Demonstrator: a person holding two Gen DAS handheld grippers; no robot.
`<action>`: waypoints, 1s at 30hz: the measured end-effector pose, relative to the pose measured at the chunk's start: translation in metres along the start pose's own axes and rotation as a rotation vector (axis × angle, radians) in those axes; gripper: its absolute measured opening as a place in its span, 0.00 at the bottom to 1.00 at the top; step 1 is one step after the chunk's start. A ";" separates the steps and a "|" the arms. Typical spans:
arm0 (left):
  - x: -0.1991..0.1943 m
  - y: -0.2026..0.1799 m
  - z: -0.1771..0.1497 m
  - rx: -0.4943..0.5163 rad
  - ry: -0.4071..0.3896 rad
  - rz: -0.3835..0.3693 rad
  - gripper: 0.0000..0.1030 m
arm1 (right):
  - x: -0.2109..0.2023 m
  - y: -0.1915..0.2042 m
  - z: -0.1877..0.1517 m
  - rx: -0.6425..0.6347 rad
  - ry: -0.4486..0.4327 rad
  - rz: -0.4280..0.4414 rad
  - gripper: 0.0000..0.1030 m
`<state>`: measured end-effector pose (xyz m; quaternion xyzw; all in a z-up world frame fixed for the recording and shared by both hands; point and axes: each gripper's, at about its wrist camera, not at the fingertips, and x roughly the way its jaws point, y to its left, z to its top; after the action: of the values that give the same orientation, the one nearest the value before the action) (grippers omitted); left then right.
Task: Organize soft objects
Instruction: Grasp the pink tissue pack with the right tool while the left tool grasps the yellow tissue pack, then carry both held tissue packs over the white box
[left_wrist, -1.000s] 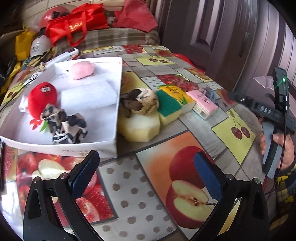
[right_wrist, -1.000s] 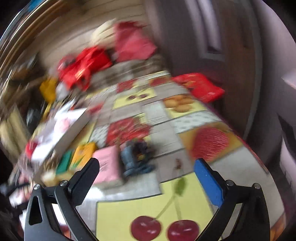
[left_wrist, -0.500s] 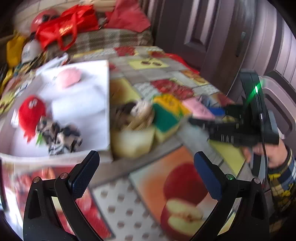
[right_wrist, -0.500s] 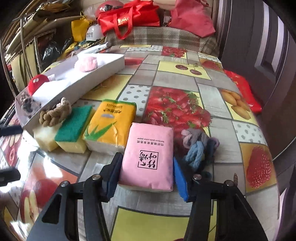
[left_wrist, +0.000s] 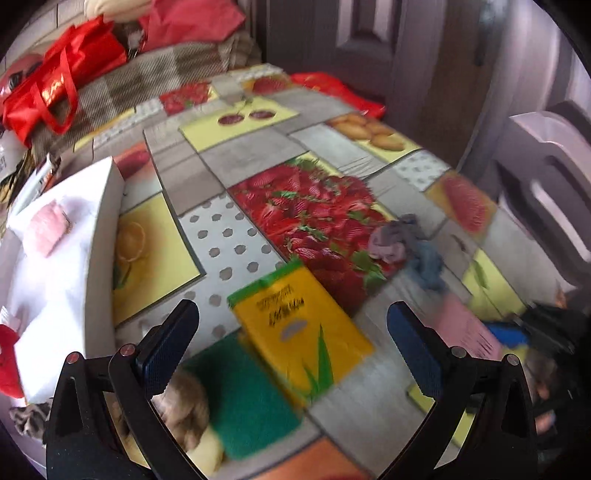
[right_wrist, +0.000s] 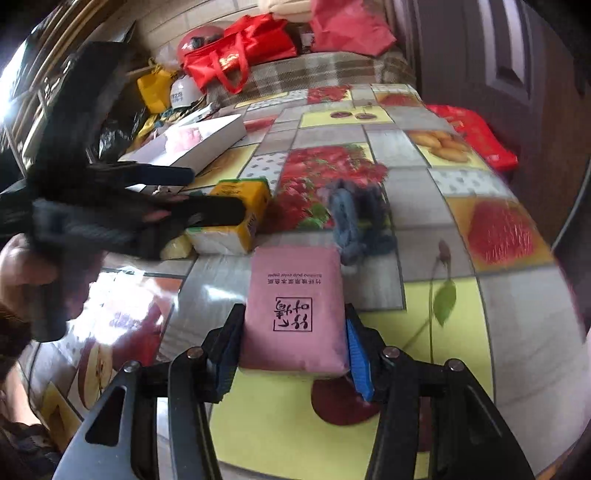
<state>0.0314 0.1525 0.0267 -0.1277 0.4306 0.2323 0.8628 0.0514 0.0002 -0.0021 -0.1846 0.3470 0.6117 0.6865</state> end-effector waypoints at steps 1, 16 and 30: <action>0.008 -0.004 0.003 0.010 0.031 0.018 0.98 | -0.001 -0.001 0.000 0.008 -0.004 0.003 0.49; -0.070 -0.005 -0.005 -0.029 -0.163 -0.086 0.55 | -0.014 -0.010 -0.005 0.070 -0.078 0.055 0.49; -0.174 0.105 -0.157 -0.349 -0.402 0.331 0.55 | -0.014 0.072 0.029 0.018 -0.257 0.131 0.49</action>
<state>-0.2201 0.1262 0.0710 -0.1538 0.2201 0.4606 0.8460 -0.0113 0.0235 0.0399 -0.0754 0.2731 0.6704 0.6857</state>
